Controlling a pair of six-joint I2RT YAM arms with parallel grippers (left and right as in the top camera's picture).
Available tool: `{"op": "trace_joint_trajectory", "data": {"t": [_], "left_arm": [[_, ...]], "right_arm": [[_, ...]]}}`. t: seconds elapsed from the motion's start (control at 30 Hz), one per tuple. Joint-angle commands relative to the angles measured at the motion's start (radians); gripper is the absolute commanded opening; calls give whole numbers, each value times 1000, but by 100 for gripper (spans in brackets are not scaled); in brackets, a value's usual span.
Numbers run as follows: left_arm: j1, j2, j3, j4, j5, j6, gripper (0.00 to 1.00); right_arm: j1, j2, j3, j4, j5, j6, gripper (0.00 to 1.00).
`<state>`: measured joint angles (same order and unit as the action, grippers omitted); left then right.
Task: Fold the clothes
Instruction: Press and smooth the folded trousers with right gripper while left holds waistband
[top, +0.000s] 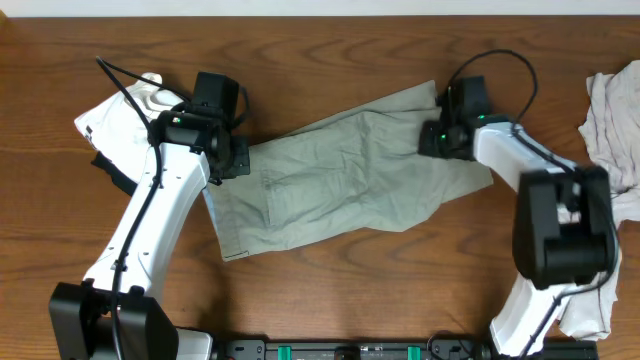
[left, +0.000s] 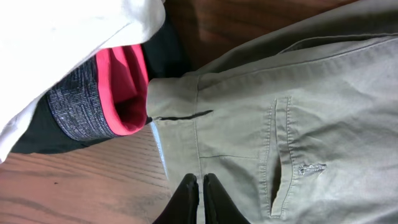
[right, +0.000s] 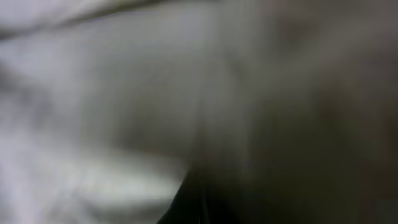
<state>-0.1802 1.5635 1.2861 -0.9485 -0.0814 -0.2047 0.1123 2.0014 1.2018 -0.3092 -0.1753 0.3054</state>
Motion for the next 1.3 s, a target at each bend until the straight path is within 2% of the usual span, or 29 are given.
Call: {"op": "trace_joint_trajectory", "data": {"t": [0.0, 0.1, 0.2, 0.33, 0.5, 0.57, 0.67, 0.87, 1.03, 1.17, 1.27], "left_arm": [[-2, 7, -6, -3, -4, 14, 8], [-2, 7, -6, -3, -4, 14, 8], [-2, 7, -6, -6, -5, 14, 9], [-2, 7, -6, -13, -4, 30, 9], [-2, 7, -6, -10, 3, 42, 11], [-2, 7, -6, -1, 52, 81, 13], [-3, 7, -6, 21, 119, 101, 17], [-3, 6, -6, 31, 251, 132, 35], [-3, 6, -6, 31, 381, 181, 52], [-17, 6, -6, 31, 410, 189, 56], [-56, 10, -6, 40, 410, 234, 58]], "right_arm": [[4, 45, 3, 199, -28, 142, 1], [2, 58, 4, 426, -46, 155, 1], [-12, 44, 24, 471, -108, 148, 1], [-59, -14, 42, 327, -259, 113, 2], [-85, -103, 42, 40, -370, -13, 3], [-79, -109, 42, -70, -323, -76, 4], [-63, -86, 38, -168, -187, -75, 5], [-46, 25, 32, -194, -27, -73, 3], [-66, 122, 32, -225, 135, 27, 1], [-122, 118, 32, -333, 341, 111, 1], [-179, 96, 32, -379, 322, 117, 1]]}}
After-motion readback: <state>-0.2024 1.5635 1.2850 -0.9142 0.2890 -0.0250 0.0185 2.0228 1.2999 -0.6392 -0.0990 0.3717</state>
